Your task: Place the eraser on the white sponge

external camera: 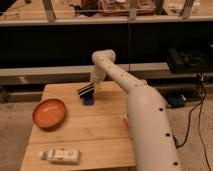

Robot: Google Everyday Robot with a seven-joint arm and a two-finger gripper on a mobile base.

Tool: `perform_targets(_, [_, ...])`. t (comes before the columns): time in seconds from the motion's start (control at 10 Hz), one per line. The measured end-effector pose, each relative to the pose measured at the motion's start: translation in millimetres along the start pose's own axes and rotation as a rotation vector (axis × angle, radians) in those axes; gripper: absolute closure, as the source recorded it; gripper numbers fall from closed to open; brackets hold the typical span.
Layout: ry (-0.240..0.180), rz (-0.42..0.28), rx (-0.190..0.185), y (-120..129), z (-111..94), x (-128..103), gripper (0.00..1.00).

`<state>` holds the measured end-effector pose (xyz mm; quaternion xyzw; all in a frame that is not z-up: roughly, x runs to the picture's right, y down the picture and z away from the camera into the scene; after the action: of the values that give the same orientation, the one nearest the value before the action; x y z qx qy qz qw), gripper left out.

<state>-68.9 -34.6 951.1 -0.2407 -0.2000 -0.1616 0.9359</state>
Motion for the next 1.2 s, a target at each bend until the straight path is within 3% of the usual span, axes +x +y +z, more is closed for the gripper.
perform_targets(1.2, [0.008,-0.092,-0.032,-3.0,0.5,0.4,0.89])
